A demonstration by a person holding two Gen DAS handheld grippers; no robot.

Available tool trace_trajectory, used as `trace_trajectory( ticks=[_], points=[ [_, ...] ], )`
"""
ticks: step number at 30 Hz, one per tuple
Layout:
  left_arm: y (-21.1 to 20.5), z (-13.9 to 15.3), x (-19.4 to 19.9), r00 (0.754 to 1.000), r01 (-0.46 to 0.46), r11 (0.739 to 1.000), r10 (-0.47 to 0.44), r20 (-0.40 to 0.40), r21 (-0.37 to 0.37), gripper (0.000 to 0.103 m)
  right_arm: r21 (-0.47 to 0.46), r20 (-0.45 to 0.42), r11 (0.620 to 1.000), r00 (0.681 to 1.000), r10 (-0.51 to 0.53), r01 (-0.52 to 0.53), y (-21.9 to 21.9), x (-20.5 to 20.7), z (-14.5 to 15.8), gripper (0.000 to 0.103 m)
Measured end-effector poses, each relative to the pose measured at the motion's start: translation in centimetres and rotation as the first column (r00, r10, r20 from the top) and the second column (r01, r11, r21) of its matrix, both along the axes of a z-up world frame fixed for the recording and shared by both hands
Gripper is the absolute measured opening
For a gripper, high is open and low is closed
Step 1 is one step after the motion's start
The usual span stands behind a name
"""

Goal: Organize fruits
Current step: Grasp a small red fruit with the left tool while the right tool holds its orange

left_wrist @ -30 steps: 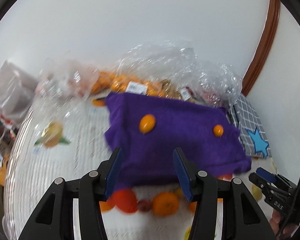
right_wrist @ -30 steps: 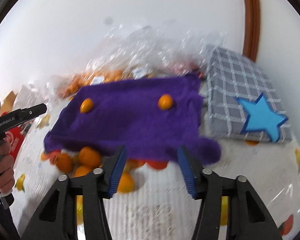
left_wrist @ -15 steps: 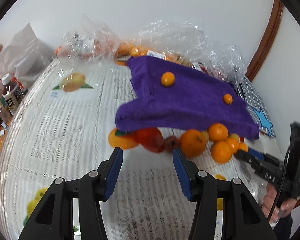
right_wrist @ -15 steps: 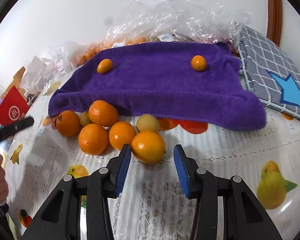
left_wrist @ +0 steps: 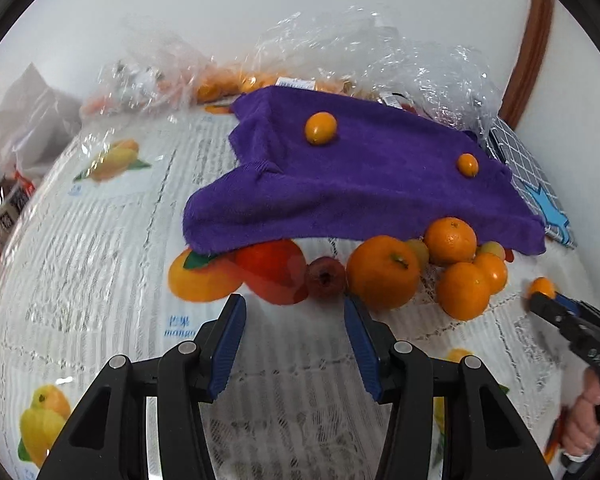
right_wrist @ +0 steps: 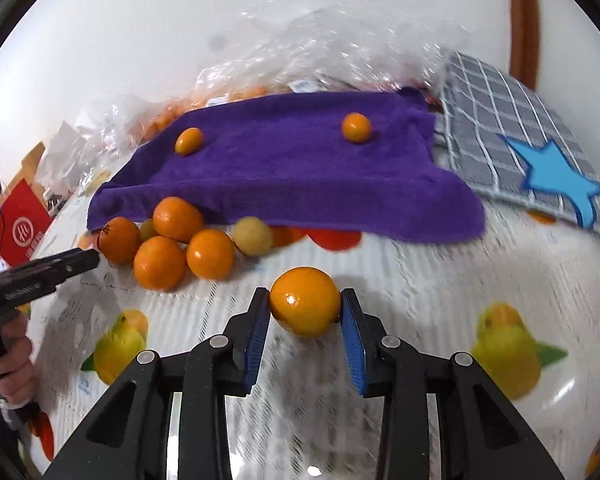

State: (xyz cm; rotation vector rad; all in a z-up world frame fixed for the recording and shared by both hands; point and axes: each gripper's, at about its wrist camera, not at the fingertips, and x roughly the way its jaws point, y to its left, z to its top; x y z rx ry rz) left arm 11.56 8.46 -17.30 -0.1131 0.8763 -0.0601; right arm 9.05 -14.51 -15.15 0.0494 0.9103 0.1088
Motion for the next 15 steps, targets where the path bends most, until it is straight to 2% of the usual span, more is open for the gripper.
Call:
trace_trajectory(
  ticks=[2, 5, 8, 12, 15],
  points=[
    [-0.2, 0.1, 0.4, 1.0, -0.001, 1.0, 0.001, 0.003, 0.013, 0.048, 0.014, 0.003, 1.0, 1.0, -0.009, 0.009, -0.2, -0.3, 0.0, 0.035],
    [-0.3, 0.1, 1.0, 1.0, -0.02, 1.0, 0.02, -0.001, 0.016, 0.047, -0.025, 0.034, 1.0, 0.999, -0.016, 0.017, 0.3, -0.5, 0.2, 0.035],
    [-0.1, 0.1, 1.5, 1.0, -0.019, 1.0, 0.019, 0.0, -0.013, 0.046, -0.065, 0.02, 0.998, 1.0, -0.004, 0.005, 1.0, -0.3, 0.0, 0.035],
    [0.5, 0.0, 1.8, 1.0, -0.011, 0.998, 0.011, 0.001, -0.07, 0.025, -0.092, 0.004, 0.996, 1.0, 0.008, -0.008, 1.4, -0.1, -0.3, 0.035],
    [0.9, -0.1, 1.8, 1.0, -0.006, 0.994, 0.007, 0.003, -0.113, 0.022, -0.099, 0.01, 0.995, 1.0, 0.012, -0.011, 1.4, -0.2, -0.3, 0.035]
  ],
)
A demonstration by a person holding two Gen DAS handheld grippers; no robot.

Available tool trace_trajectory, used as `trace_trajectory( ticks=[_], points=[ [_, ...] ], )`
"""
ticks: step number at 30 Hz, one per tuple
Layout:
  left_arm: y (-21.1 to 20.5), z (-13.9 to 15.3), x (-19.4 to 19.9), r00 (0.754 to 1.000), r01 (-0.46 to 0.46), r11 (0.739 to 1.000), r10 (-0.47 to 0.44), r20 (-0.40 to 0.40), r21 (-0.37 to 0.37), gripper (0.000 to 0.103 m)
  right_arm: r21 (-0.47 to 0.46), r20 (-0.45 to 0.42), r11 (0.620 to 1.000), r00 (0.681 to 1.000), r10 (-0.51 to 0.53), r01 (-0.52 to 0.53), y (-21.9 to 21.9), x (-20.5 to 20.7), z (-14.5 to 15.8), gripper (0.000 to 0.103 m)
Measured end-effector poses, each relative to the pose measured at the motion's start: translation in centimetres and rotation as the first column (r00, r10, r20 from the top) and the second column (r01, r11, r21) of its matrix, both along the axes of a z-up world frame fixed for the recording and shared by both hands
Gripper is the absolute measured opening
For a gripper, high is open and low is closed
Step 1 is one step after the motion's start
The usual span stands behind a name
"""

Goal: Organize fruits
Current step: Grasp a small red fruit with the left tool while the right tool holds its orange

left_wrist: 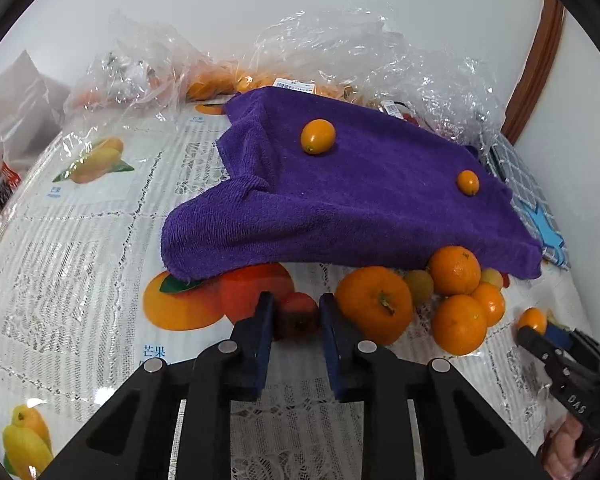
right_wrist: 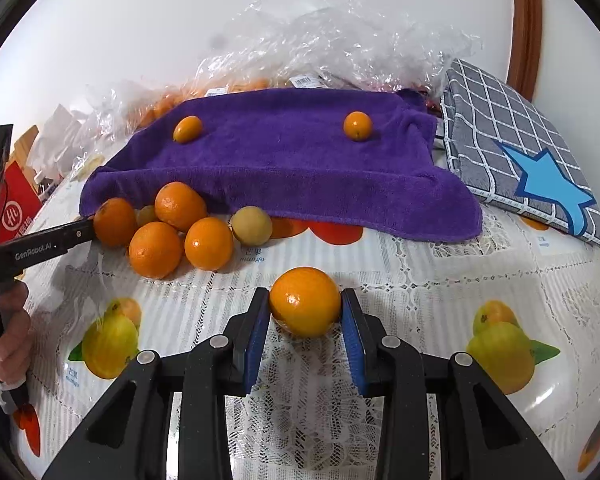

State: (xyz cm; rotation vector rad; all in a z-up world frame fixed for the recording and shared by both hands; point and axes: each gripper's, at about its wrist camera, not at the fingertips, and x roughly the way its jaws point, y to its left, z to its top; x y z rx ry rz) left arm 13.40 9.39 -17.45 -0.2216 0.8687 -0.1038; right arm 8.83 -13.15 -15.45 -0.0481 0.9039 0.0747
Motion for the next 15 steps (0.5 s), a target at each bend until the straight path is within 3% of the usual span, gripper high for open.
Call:
trace_trajectory(
  ticks=[7, 15],
  points=[
    [0.3, -0.1, -0.2, 1.0, 0.015, 0.999, -0.015, 0.008, -0.044, 0.022, -0.009, -0.004, 1.0, 1.0, -0.002, 0.002, 0.0, 0.1, -0.1, 0.035],
    [1.2, 1.2, -1.8, 0.994, -0.008, 0.997, 0.017, 0.107, -0.083, 0.022, 0.051, 0.039, 0.998, 0.999, -0.032, 0.03, -1.1, -0.5, 0.5, 0.035]
  ],
)
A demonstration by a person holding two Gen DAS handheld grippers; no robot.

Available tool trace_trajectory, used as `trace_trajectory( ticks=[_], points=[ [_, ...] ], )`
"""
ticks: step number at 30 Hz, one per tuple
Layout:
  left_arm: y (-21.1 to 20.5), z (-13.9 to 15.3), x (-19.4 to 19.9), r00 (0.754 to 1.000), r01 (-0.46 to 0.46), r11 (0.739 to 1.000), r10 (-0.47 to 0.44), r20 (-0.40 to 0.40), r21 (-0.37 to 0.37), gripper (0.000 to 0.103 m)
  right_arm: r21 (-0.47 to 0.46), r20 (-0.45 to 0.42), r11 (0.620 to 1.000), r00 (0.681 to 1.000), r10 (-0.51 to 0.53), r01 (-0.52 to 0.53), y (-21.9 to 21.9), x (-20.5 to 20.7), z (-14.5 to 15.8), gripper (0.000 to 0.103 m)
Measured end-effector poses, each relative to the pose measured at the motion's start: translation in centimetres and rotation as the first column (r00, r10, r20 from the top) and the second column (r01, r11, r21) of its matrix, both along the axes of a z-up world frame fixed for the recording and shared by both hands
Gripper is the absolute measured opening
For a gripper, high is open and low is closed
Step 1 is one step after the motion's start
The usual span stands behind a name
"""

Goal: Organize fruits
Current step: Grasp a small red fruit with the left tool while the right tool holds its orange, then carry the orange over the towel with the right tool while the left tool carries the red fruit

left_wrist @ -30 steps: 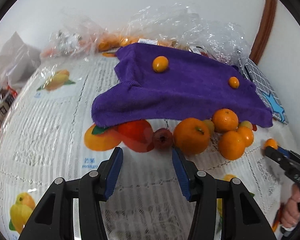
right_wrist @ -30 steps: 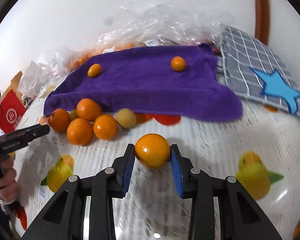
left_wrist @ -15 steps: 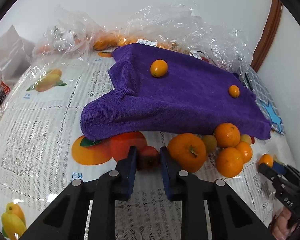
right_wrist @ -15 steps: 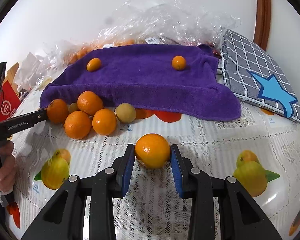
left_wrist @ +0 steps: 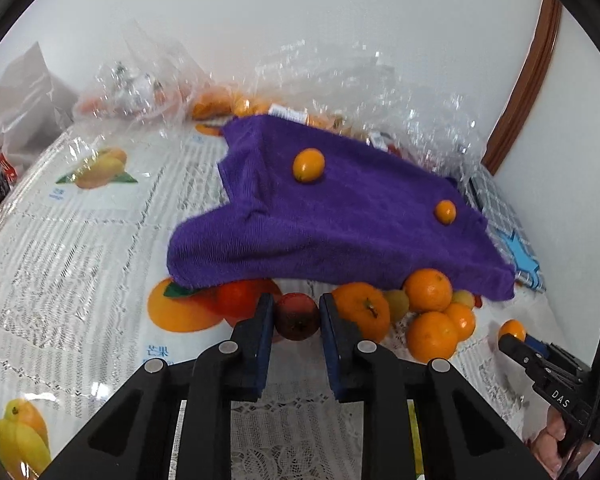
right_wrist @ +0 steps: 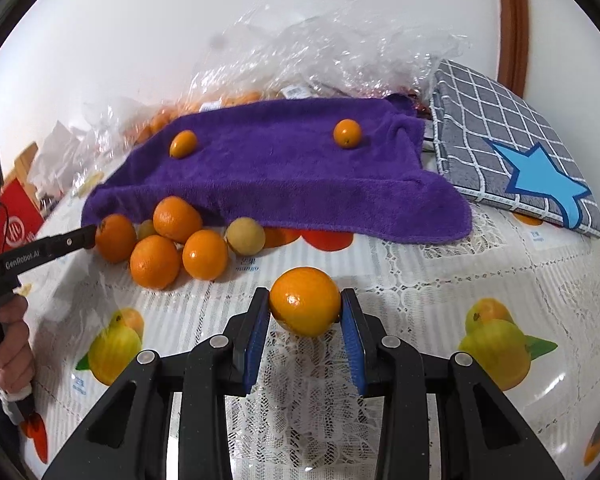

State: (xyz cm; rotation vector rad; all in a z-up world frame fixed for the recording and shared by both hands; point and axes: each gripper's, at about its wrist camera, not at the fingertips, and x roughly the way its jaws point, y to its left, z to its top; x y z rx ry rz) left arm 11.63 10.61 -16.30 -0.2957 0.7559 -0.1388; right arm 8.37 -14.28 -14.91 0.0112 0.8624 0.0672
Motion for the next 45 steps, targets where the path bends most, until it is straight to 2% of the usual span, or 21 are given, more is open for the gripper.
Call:
trace_trajectory(
  ticks=[3, 9, 28, 31, 40, 45],
  points=[
    [0.2, 0.6, -0.5, 0.999, -0.016, 1.0, 0.015, 0.041, 0.005, 0.022, 0.031, 0.017, 0.999, 1.0, -0.016, 0.016, -0.6, -0.2, 0.2, 0.035],
    [0.2, 1.1, -0.5, 0.997, -0.026, 1.0, 0.024, 0.072, 0.015, 0.022, 0.046, 0.028, 0.999, 0.999, -0.019, 0.018, -0.7, -0.3, 0.4, 0.035],
    [0.7, 2.0, -1.0, 0.992, -0.058, 0.998, 0.057, 0.116, 0.008, 0.022, 0.076, 0.04, 0.997, 0.999, -0.025, 0.022, -1.0, -0.5, 1.1, 0.035],
    [0.6, 3.2, -0.7, 0.989, -0.058, 0.998, 0.058, 0.139, 0.001, 0.022, 0.07, 0.049, 0.998, 0.999, -0.012, 0.008, -0.9, -0.2, 2.2, 0.035],
    [-0.7, 8.2, 3.7, 0.982, -0.056, 0.998, 0.056, 0.181, -0.005, 0.022, 0.037, 0.176, 0.998, 0.984, 0.04, -0.047, -0.3, 3.5, 7.4, 0.035],
    [-1.5, 8.3, 6.8, 0.98, -0.067, 0.998, 0.067, 0.19, -0.003, 0.022, 0.051, 0.208, 0.997, 0.977, 0.044, -0.055, -0.7, 7.4, 8.5, 0.035]
  ],
)
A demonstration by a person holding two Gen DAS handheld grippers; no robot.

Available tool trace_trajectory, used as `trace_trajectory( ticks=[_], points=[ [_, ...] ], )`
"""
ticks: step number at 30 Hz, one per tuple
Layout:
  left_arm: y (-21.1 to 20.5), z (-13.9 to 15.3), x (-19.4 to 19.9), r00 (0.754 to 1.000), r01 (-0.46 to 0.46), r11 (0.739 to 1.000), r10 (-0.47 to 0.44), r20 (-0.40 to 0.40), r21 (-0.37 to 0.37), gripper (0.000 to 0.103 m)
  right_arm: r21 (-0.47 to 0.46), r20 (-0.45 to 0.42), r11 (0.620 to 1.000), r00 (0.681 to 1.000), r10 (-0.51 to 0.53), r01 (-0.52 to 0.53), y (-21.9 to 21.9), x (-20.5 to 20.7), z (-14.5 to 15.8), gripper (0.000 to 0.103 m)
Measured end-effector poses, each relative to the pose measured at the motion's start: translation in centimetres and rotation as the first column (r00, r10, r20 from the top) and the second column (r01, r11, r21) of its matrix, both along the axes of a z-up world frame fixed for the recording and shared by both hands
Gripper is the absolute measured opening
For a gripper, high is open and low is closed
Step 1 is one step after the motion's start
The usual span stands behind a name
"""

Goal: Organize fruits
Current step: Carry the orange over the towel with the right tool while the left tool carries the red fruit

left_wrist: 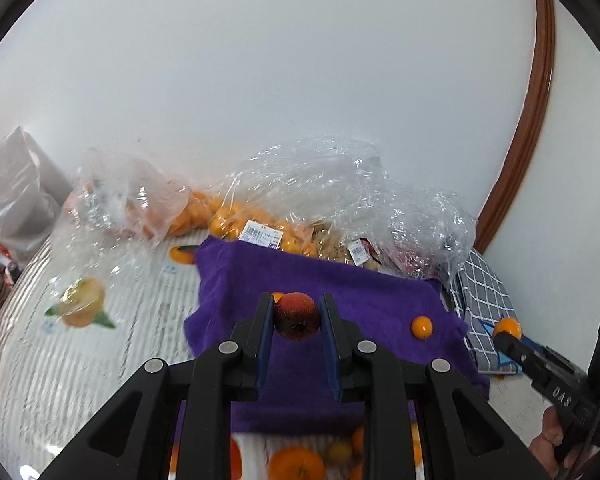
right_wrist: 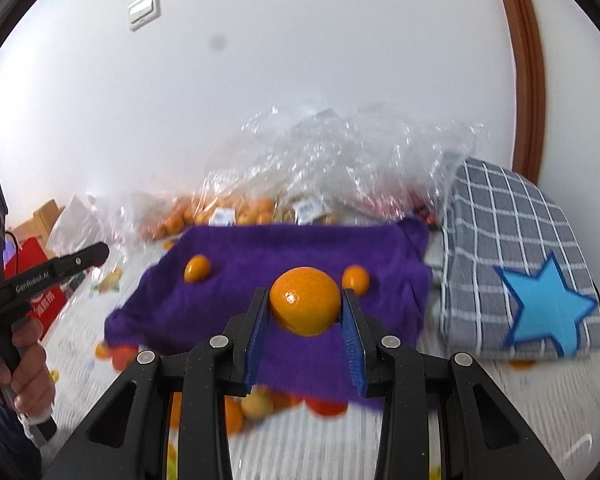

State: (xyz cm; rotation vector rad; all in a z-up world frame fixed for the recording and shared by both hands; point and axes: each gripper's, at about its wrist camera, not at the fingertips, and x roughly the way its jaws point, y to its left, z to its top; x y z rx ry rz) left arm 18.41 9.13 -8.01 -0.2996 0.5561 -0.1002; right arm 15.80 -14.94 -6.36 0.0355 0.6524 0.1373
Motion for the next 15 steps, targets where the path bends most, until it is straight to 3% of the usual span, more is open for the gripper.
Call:
trace_trajectory(
  ticks=[3, 7, 11, 15],
  points=[
    [-0.3, -1.2, 1.5, 1.0, -0.011, 0.999, 0.011, -0.016, 0.032, 0.022, 0.007, -0.004, 1.0, 1.0, -0.009, 0.009, -0.1, 2.3, 0.0, 0.035],
    [0.3, -3.5, 2.3, 0.998, -0.006, 1.0, 0.006, -0.062, 0.005, 0.022, 0.005, -0.037, 0.999, 0.999, -0.032, 0.032, -0.6, 4.6, -1.9, 0.035],
    [0.8, -5.8, 3.2, 0.994, 0.007, 1.0, -0.01, -0.111, -0.028, 0.022, 0.035, -0.127, 0.999, 0.991, -0.027, 0.032, -1.4, 5.7, -4.7, 0.035],
    [0.5, -6.6, 3.5, 0.992, 0.028, 0.999, -0.031, -0.122, -0.028, 0.022, 0.019, -0.167, 0.998, 0.984, -0.056, 0.06, -2.1, 6.3, -6.2, 0.035]
  ],
)
